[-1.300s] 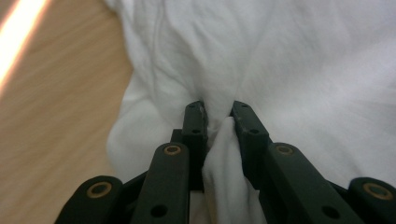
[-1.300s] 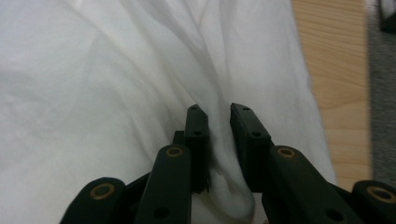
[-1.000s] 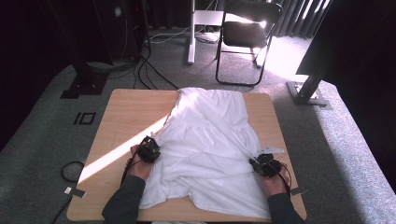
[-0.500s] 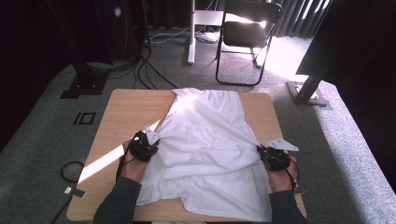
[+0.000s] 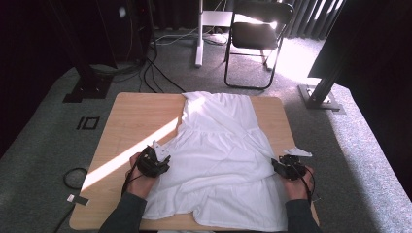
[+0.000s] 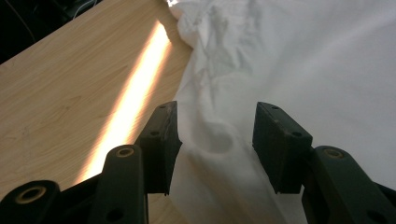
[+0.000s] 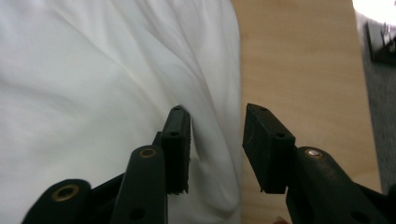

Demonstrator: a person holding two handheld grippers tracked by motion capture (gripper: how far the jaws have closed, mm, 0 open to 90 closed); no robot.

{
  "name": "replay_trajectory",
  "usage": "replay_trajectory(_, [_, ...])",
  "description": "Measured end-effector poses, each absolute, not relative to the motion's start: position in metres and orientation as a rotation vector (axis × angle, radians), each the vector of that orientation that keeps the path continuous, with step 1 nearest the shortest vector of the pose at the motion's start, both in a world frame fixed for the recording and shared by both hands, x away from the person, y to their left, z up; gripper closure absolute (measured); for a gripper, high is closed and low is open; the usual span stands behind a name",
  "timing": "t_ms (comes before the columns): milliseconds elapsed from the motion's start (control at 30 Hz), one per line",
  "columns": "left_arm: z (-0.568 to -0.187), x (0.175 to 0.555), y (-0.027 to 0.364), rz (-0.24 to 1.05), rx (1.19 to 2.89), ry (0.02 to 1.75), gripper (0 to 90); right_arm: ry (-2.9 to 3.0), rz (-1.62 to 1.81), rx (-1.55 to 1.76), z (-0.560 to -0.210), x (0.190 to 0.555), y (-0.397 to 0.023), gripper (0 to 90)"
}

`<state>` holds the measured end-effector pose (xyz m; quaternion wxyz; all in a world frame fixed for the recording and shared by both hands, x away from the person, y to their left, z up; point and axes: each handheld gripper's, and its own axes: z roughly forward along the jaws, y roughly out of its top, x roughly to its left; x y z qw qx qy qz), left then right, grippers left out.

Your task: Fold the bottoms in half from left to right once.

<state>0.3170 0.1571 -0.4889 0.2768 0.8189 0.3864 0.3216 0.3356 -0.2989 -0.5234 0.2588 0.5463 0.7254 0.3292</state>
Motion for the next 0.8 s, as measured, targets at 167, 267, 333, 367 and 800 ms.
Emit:
replay_trajectory(167, [-0.49, 0.306, 0.151, 0.835, 2.22, 0.979, 50.9, 1.971, 0.978, 1.354, -0.503, 0.332, -0.276, 57.4])
replay_trajectory(267, [-0.493, 0.307, 0.15, 0.807, 2.228, 0.966, 50.7, 2.002, 1.016, 1.316, -0.499, 0.335, -0.266, 56.9])
replay_trajectory(333, [-0.502, 0.312, 0.15, 0.748, 2.231, 0.986, 50.5, 2.086, 1.02, 1.302, -0.504, 0.349, -0.252, 55.0])
replay_trajectory(367, [-0.505, 0.313, 0.15, 0.726, 2.231, 0.994, 50.5, 2.103, 1.01, 1.301, -0.507, 0.353, -0.248, 53.9])
replay_trajectory(800, [-0.518, 0.316, 0.159, 0.637, 2.176, 1.042, 50.0, 2.323, 0.893, 1.265, -0.54, 0.386, -0.215, 86.1])
